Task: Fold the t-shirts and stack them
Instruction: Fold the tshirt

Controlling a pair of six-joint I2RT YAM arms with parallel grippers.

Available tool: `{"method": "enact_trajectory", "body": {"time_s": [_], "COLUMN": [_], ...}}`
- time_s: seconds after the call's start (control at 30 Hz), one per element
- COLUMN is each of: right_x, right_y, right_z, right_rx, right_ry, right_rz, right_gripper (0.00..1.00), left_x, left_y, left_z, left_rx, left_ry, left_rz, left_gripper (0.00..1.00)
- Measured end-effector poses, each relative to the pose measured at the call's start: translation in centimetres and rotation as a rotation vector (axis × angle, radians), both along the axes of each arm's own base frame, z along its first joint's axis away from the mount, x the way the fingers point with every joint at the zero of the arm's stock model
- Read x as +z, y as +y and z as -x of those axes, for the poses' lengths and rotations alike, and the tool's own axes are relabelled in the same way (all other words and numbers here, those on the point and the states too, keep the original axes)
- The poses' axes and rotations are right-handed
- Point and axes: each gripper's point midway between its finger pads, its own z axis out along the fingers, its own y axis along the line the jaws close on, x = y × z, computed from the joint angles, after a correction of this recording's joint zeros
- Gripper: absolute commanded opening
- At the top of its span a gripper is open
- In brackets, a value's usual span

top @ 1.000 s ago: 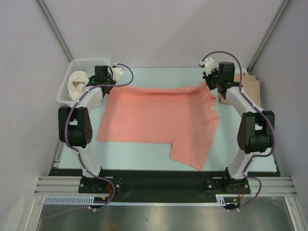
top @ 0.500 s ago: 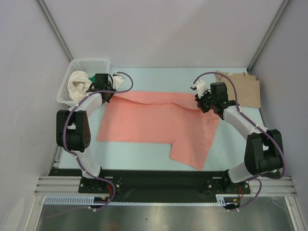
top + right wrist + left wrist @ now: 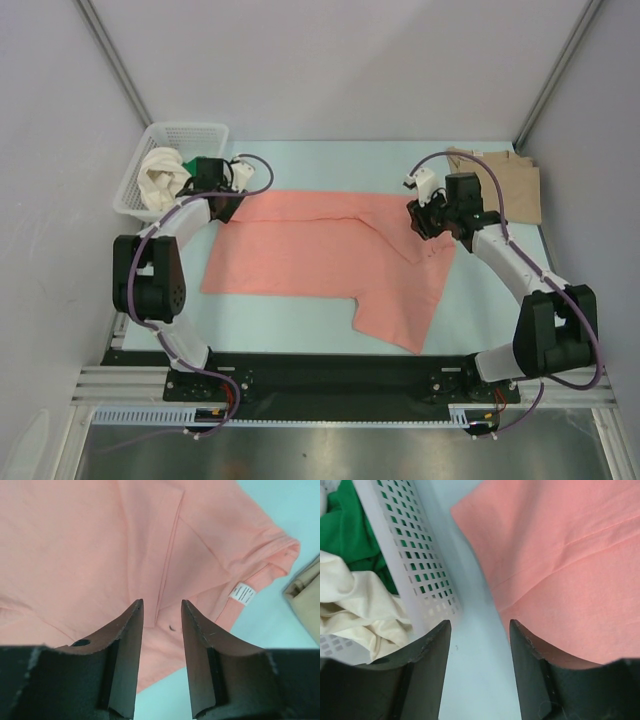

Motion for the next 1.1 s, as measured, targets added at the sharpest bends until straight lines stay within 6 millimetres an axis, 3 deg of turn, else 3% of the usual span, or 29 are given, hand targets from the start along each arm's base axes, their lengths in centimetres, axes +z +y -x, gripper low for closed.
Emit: {"method": "enact_trajectory", "body": {"time_s": [0.13, 0.2, 0.47, 0.87, 1.1], "right_x": [0.7, 0.4, -5.8, -8.7, -10.4], "right_y": [0.7, 1.4, 3.4, 4.8, 5.1], "right_z": [-1.5, -3.2, -7.1, -11.9, -12.4], "right_rx": [0.018, 0.035, 0.091, 0.119, 0.121], "right_ry": [0.015, 0.051, 0.279, 0.359, 0.391], "right_rz": [-0.039, -0.066, -0.136, -0.173, -0.171], "right_gripper": [0.41, 0.40, 0.41, 0.40, 0.35], "left_x": [1.2, 1.3, -0.5, -1.2, -1.2], "left_y": [-0.6, -1.3, -4.8, -4.8, -4.7], "left_z": [-0.6, -0.7, -1.7, -1.8, -1.9], "left_rx": [-0.006, -0.020, -0.078, -0.077, -0.072], "left_ry": [-0.026, -0.027, 0.027, 0.058, 0.056], "left_rz": [0.006, 0.007, 0.016, 0.011, 0.003], "left_gripper": [0.56, 0.56, 0.50, 0.49, 0.48]}}
